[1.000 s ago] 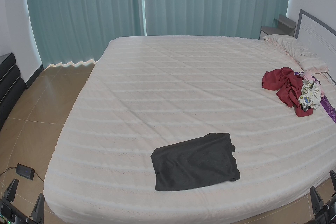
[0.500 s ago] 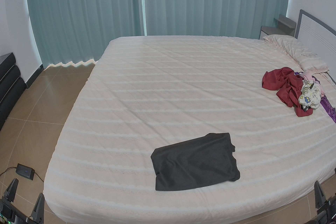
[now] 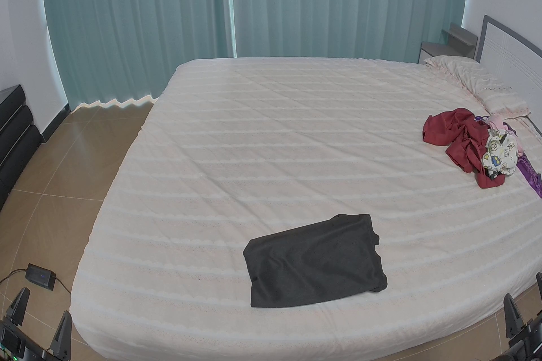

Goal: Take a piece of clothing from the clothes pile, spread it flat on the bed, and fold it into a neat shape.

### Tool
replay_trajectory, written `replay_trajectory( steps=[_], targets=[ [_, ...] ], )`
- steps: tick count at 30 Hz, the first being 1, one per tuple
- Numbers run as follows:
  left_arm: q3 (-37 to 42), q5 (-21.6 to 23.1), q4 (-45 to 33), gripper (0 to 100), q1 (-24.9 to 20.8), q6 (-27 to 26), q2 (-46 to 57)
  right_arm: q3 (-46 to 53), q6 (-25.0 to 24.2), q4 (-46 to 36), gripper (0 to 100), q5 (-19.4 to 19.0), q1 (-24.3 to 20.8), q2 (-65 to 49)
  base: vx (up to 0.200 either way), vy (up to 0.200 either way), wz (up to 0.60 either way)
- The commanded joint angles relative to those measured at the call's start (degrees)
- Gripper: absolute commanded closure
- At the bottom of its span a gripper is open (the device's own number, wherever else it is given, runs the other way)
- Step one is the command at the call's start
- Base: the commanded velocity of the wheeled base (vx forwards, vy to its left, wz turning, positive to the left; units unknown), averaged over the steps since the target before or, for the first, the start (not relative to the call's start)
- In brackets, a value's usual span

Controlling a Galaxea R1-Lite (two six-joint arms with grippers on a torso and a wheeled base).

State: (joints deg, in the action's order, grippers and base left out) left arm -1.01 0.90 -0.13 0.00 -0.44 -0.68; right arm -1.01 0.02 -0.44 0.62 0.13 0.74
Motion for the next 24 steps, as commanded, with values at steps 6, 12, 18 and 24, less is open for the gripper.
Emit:
replay_trajectory(
  steps=[6, 12, 18, 24],
  targets=[
    [0.9, 0.0, 0.0, 0, 0.0, 0.0, 0.7, 1.0, -1.0, 0.5, 0, -0.3, -0.1, -0.7, 0.0, 0.0, 0.0],
    [0.9, 0.0, 0.0, 0, 0.0, 0.0, 0.7, 1.0, -1.0, 0.5, 0, -0.3, -0.1, -0.7, 0.0, 0.0, 0.0],
    [0.9, 0.0, 0.0, 0, 0.0, 0.1, 0.7, 1.0, -0.9, 0.5, 0, -0.4, -0.1, -0.7, 0.0, 0.0, 0.0],
    [0.9, 0.0, 0.0, 0, 0.0, 0.0, 0.7, 1.0, -1.0, 0.5, 0, -0.4, -0.1, -0.7, 0.0, 0.0, 0.0]
  ],
)
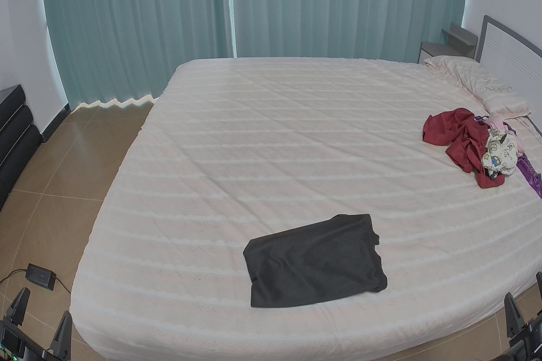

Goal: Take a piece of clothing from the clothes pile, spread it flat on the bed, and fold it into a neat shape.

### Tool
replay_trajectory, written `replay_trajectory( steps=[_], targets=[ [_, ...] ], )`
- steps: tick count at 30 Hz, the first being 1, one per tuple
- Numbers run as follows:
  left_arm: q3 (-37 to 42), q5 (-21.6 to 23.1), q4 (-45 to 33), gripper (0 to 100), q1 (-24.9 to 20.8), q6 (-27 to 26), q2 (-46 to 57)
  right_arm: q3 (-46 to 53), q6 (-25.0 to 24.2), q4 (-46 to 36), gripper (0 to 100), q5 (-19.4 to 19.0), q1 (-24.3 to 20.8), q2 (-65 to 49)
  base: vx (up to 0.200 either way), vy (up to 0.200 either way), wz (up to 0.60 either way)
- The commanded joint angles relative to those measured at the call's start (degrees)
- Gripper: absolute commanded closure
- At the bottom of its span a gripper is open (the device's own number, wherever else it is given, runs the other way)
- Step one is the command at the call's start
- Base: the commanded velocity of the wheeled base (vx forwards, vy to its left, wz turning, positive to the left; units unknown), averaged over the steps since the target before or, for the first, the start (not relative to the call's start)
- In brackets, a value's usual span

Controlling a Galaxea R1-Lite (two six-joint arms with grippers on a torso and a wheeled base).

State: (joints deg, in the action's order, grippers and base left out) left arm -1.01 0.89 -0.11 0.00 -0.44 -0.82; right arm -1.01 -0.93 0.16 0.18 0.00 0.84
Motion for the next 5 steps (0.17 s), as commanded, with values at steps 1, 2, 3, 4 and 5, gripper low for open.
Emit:
replay_trajectory(
  steps=[1, 2, 3, 4, 5],
  targets=[
    [0.9, 0.0, 0.0, 0, 0.0, 0.0, 0.8, 1.0, 0.0, 0.0, 0, 0.0, 0.0, -0.8, 0.0, 0.0, 0.0],
    [0.9, 0.0, -0.1, 0, 0.0, 0.0, 0.8, 1.0, 0.0, 0.0, 0, 0.0, 0.0, -0.8, 0.0, 0.0, 0.0],
    [0.9, 0.0, -0.1, 0, 0.0, 0.0, 0.8, 1.0, 0.0, 0.0, 0, 0.0, 0.0, -0.8, 0.0, 0.0, 0.0],
    [0.9, 0.0, -0.1, 0, 0.0, 0.0, 0.8, 1.0, -0.1, 0.0, 0, 0.0, 0.0, -0.8, 0.0, 0.0, 0.0],
    [0.9, 0.0, -0.1, 0, 0.0, 0.0, 0.8, 1.0, -0.2, 0.0, 0, 0.0, 0.0, -0.8, 0.0, 0.0, 0.0]
  ],
)
